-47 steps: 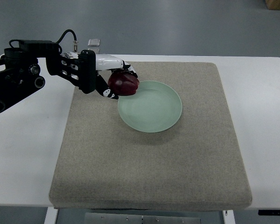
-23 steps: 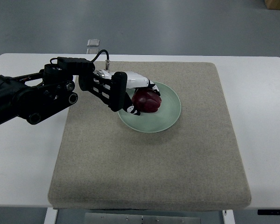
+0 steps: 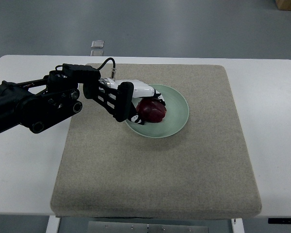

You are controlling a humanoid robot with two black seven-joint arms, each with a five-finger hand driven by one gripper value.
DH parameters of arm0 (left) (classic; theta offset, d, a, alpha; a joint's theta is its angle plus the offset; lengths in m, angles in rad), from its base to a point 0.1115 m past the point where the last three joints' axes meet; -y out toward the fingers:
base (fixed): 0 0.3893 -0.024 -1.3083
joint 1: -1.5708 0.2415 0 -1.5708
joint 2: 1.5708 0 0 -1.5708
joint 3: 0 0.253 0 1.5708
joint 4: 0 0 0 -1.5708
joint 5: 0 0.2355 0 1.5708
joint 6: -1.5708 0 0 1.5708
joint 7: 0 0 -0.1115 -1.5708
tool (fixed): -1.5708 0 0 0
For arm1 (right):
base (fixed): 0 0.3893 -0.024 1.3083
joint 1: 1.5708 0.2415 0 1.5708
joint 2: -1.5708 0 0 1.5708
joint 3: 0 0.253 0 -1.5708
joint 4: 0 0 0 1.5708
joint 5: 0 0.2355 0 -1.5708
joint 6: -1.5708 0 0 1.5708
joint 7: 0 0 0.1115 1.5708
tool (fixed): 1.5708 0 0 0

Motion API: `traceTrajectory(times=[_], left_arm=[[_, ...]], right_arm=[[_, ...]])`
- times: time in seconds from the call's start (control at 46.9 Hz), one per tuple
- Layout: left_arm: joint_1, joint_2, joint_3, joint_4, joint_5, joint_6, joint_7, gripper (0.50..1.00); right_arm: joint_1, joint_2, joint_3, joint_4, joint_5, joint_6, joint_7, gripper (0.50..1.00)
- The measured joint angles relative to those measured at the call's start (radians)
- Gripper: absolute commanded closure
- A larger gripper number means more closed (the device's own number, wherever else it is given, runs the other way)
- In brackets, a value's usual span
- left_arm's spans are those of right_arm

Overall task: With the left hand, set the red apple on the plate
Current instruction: 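Lower the apple onto the plate and open the left hand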

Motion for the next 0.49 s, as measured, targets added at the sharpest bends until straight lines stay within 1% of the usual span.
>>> traceTrajectory(times=[0.043,0.064,0.341,0.427,0.491], left_arm=[[0.0,0.0,0.0,0.0,0.0,0.0,0.0,0.523],[0.0,0.0,0.0,-0.001,0.0,0.0,0.0,0.506],[-0.018,0.014,-0.01,-0.016,-0.043,-0.013,0.0,0.504],[-0.037,0.026,-0.013,-0.011,-0.103,-0.013,0.0,0.504],[-0.056,0.051,-0.015,-0.005,-0.193,-0.013,0.0,0.504]], right_arm=[[0.0,0.0,0.0,0.0,0.0,0.0,0.0,0.572],[0.0,0.0,0.0,0.0,0.0,0.0,0.0,0.572],[0.0,0.0,0.0,-0.001,0.0,0.0,0.0,0.572],[0.0,0.0,0.0,0.0,0.0,0.0,0.0,0.572],[0.0,0.0,0.0,0.0,0.0,0.0,0.0,0.572]])
